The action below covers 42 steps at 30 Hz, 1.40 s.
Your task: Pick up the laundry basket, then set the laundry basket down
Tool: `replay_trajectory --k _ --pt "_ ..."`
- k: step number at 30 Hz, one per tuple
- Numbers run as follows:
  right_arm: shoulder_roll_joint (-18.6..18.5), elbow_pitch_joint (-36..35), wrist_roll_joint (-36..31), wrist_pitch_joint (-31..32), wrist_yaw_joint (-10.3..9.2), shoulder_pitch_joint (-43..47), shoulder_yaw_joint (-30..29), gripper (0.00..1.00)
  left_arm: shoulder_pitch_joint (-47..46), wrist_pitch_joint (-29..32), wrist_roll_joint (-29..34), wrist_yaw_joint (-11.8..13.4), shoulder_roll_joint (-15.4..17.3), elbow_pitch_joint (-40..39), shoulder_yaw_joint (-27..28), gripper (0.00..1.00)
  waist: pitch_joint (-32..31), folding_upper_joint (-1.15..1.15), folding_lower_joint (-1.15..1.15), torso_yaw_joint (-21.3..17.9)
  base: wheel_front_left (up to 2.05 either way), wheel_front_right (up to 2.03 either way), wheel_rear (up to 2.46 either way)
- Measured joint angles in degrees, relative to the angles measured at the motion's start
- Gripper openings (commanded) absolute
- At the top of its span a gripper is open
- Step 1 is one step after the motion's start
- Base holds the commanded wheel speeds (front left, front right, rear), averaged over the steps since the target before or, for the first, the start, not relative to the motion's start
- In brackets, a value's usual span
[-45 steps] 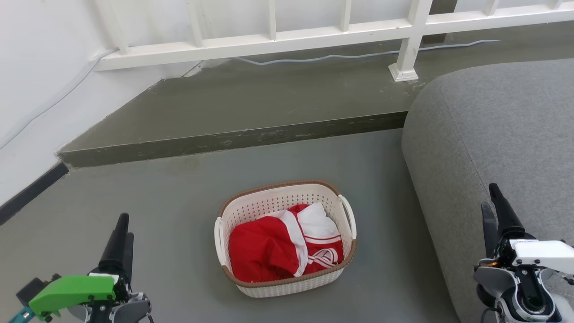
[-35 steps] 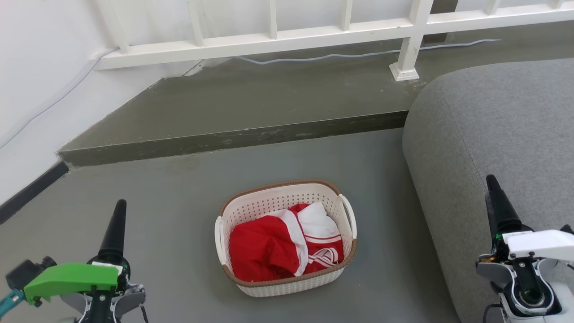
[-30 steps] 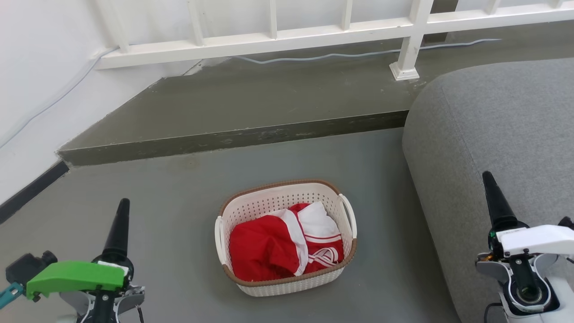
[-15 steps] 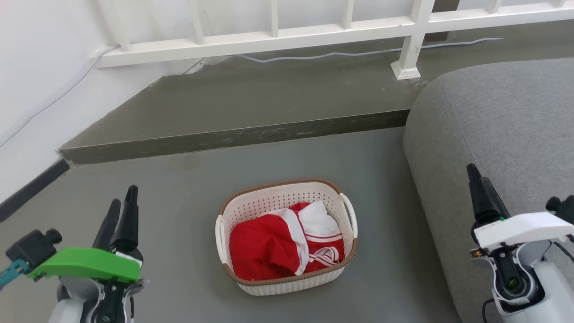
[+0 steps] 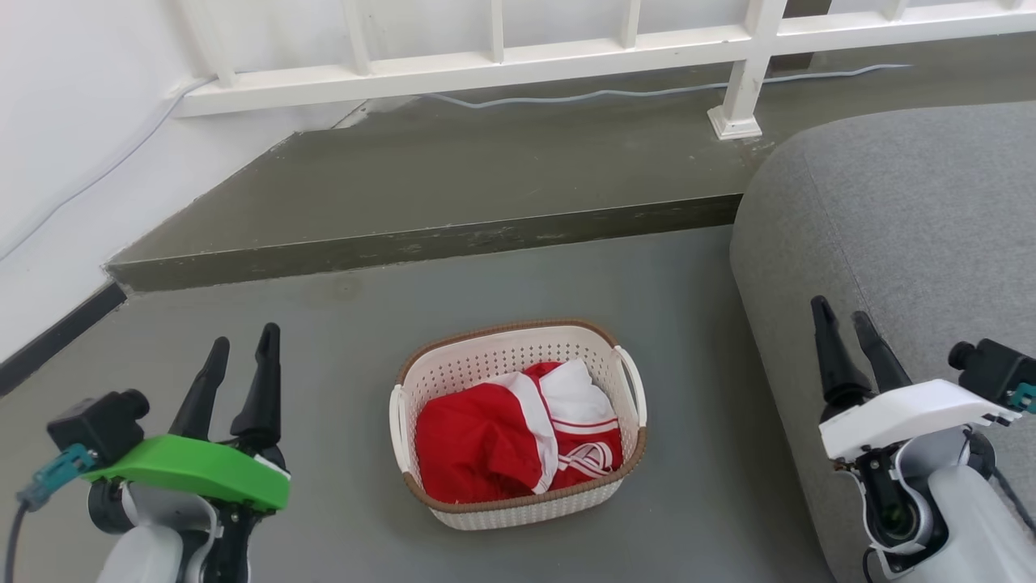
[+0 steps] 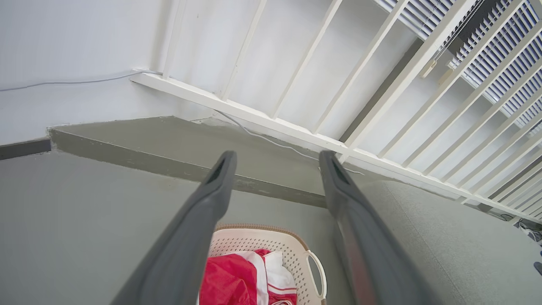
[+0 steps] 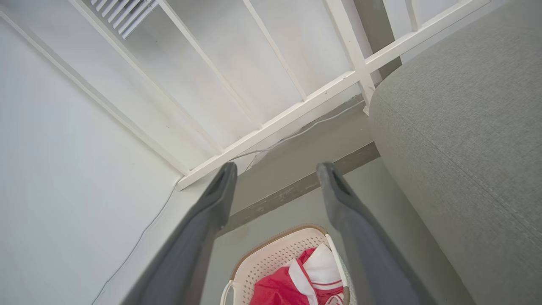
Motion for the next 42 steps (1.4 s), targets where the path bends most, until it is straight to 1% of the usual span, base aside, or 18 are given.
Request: replay_trajectory --k 1,5,6,10,16,22,26,30,33,36,42 --pt "0.0 -0.07 -1.04 -0.19 -0.33 -0.01 0.27 1.0 0.0 -0.08 0.9 0.09 0.0 -0.03 -0.24 1.0 0.03 0.0 0.0 0.0 0.0 0.0 0.0" --pt "0.01 -0.11 -3.24 -0.56 -0.4 -0.01 1.04 1.0 0.01 -0.65 3.08 0.54 -0.01 -0.04 -0.8 1.0 0.09 0.0 0.0 0.01 0.0 0.0 0.0" --pt "0.01 -0.11 -4.12 -0.85 -0.84 -0.01 1.32 1.0 0.01 -0.76 3.99 0.59 -0.01 -0.03 -0.99 1.0 0.1 0.0 0.0 0.02 0.0 0.0 0.0" --pt "0.02 -0.09 -7.06 -1.46 -1.42 -0.01 2.18 1.0 0.02 -1.34 7.04 1.13 -0.04 0.04 -2.0 1.0 0.16 0.0 0.0 0.07 0.0 0.0 0.0" --pt "0.11 0.11 -11.4 -2.45 -2.32 0.0 3.18 1.0 0.13 -2.44 11.54 2.53 -0.11 0.73 -2.81 1.0 0.27 0.0 0.0 0.17 0.0 0.0 0.0" --pt "0.27 0.2 -15.85 -3.55 -2.93 0.01 3.72 1.0 0.29 -3.45 15.34 3.15 -0.33 1.24 -3.3 1.0 0.43 0.0 0.0 0.26 0.0 0.0 0.0" --pt "0.33 0.23 -18.86 -4.15 -3.87 0.02 3.9 1.0 0.49 -4.02 17.46 4.13 -0.78 1.78 -3.82 1.0 0.51 0.0 0.0 0.33 0.0 0.0 0.0" --pt "0.52 0.23 -21.76 -4.81 -4.05 0.06 4.27 1.0 0.94 -4.85 19.78 4.67 -0.97 2.48 -3.97 1.0 0.57 0.0 0.0 0.36 0.0 0.0 0.0" --pt "0.62 0.23 -23.86 -5.26 -4.87 0.07 4.48 1.0 0.94 -5.34 21.69 5.09 -1.07 2.67 -4.1 1.0 0.61 0.0 0.0 0.38 0.0 0.0 0.0" --pt "0.66 0.22 -26.25 -5.63 -5.22 0.1 4.54 1.0 0.93 -5.83 23.32 5.58 -1.35 2.83 -4.15 1.0 0.64 0.0 0.0 0.41 0.0 0.0 0.0" --pt "0.89 0.11 -31.27 -7.09 -5.97 0.15 4.89 1.0 0.93 -6.95 27.8 6.08 -1.54 3.27 -4.76 1.0 0.66 0.0 0.0 0.55 0.0 0.0 0.0"
